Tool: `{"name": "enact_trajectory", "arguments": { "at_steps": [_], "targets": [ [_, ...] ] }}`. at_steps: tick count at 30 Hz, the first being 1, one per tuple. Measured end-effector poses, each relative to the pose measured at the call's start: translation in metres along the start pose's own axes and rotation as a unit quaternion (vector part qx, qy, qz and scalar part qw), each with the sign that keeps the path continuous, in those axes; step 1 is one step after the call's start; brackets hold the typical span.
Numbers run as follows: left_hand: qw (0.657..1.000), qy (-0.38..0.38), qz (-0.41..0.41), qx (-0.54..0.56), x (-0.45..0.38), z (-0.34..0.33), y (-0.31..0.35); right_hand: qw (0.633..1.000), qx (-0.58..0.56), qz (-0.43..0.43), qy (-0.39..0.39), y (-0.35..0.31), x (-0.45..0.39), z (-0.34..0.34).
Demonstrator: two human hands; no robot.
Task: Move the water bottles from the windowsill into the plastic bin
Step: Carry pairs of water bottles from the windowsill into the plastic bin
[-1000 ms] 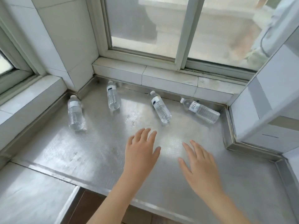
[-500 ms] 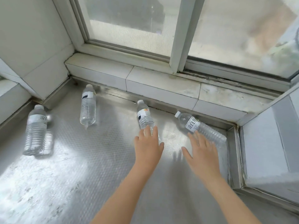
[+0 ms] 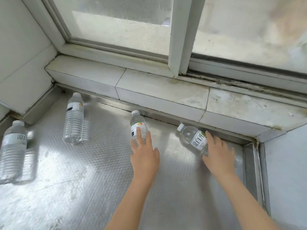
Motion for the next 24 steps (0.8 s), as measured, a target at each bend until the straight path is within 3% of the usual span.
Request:
{"name": "enact_trajectory", "arguments": {
  "at_steps": [7,17,21,24],
  "targets": [
    [0.981,0.019,0.045,0.19,-0.007,0.005,-0.005,0.999,-0.036,0.003,0.022,0.003,-0.001,0.002],
    [0.926,0.055,-0.041,0.371,0.023,0.022,-0.022,0.992,-0.124,0.008,0.034,-0.002,0.027,0.007],
    [0.885,0.024,-0.064,0.461,0.039,0.035,-0.019,0.984,-0.171,0.018,0.056,-0.011,0.057,0.023],
    [0.832,-0.006,-0.093,0.547,0.057,0.047,-0.018,0.968,-0.233,0.03,0.082,-0.019,0.087,0.037]
  ]
}}
Point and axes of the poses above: each hand's wrist, its own x-axis away from the middle knuckle, its own z-axis out of the back of the hand, y = z × x, the point moved 3 cm from there along -x, towards the middle knuckle, and after that the axes turned 13 degrees about -y, right-handed, at the moved point
